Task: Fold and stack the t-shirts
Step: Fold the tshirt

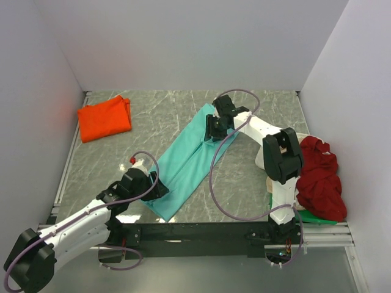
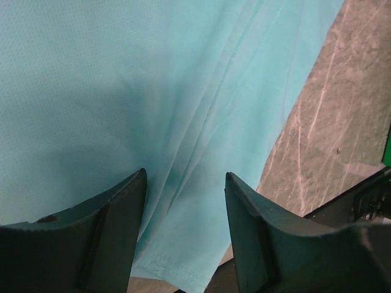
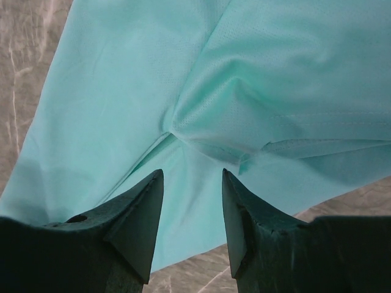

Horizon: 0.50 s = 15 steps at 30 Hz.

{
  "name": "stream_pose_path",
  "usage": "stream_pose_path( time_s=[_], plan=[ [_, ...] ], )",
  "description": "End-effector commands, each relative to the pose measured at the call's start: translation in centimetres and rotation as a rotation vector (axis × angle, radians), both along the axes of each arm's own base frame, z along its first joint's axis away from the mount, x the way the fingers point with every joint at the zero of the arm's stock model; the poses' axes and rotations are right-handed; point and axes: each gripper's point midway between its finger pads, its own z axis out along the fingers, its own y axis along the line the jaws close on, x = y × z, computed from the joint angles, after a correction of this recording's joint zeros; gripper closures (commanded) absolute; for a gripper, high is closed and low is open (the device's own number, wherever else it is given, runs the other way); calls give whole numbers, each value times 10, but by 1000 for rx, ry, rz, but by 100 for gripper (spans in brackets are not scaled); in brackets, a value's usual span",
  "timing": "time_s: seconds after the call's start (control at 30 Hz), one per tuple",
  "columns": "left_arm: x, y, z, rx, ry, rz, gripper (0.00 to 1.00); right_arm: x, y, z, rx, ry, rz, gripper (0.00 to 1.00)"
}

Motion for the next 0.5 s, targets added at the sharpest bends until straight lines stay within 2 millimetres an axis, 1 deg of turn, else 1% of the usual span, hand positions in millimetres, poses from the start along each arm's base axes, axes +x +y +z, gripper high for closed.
stream_pose_path(
  time_s=[0.0,0.2,0.47],
  plan=[
    [1,-6,10,-39,-15,7,40,9,9,-2,33,-22,3,50],
    [-7,-8,1,-43,17,-4,41,8,9,-20,10,18,4,50],
    [-14,-11,-4,-41,36,-17,41,10,8,-37,-11,54,-9,50]
  ],
)
